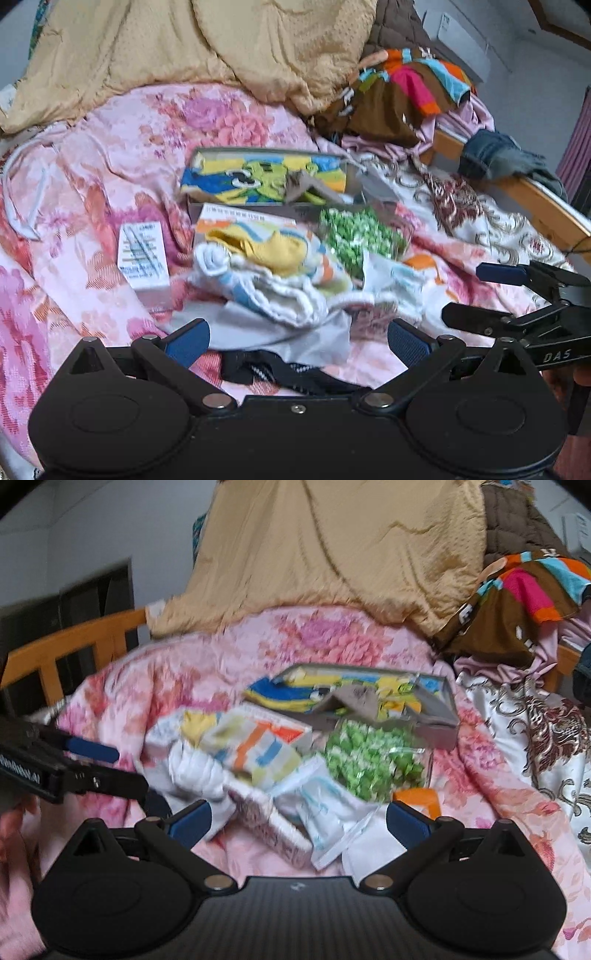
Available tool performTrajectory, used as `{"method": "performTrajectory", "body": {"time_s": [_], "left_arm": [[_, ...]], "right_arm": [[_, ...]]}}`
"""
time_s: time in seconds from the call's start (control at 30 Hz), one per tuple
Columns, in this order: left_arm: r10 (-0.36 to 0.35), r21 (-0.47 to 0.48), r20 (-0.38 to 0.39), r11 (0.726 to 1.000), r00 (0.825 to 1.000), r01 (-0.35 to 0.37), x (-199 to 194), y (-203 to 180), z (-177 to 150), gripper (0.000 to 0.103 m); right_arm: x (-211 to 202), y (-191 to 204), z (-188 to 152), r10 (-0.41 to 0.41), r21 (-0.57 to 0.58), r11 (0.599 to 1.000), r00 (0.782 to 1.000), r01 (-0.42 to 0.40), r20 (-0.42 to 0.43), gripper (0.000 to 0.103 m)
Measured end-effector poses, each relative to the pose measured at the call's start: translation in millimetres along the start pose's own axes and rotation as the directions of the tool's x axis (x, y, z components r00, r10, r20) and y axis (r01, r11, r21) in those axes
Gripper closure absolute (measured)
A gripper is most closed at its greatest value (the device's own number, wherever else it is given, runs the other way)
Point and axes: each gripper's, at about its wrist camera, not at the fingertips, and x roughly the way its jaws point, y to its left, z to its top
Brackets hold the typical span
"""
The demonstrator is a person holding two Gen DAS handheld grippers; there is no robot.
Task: Organize soft objects
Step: 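Withdraw both grippers from the box back toward the pile, then grasp the white fuzzy strip with the right gripper while the left gripper grasps the striped sock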
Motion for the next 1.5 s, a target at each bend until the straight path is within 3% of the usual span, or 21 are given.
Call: {"method": "performTrajectory", "body": {"time_s": [0.5, 0.93, 1.17, 1.3, 1.43, 1.5], "left_arm": [[-0.006, 0.012, -0.133, 1.000, 0.991, 0.007, 31.6, 5.9, -8.8, 0.001], [-0.018, 0.048, -0.168, 0.998, 0.986, 0.026, 48.2, 3.0, -8.9, 0.001], [-0.019, 0.077, -0.188, 0.996, 0.982, 0.034, 54.0, 2.5, -9.8, 0.003], [-0.010, 0.114, -0.189, 0.993, 0.982, 0.032, 53.8, 0.8, -10.6, 0.010], [0.000, 0.132, -0.203, 0.991, 0.979, 0.027, 56.1, 1.0, -11.6, 0.019], [0.011, 0.141, -0.206, 0.990, 0.979, 0.019, 57.7, 1.5, -11.9, 0.022]], "right_arm": [[26.5, 23.4, -12.5, 0.007, -0.177, 0.984, 0.998, -0.019, -0.064, 0.001], [43.1, 38.4, -20.9, 0.018, -0.296, 0.954, 0.995, -0.046, -0.096, 0.013], [52.5, 38.2, -23.2, 0.023, -0.320, 0.945, 0.992, -0.062, -0.125, 0.023], [50.4, 45.5, -26.6, 0.014, -0.373, 0.926, 0.992, -0.062, -0.129, 0.028], [49.9, 47.8, -27.5, 0.009, -0.390, 0.919, 0.991, -0.061, -0.134, 0.045], [50.0, 47.1, -26.8, 0.008, -0.387, 0.920, 0.991, -0.060, -0.135, 0.049]]}}
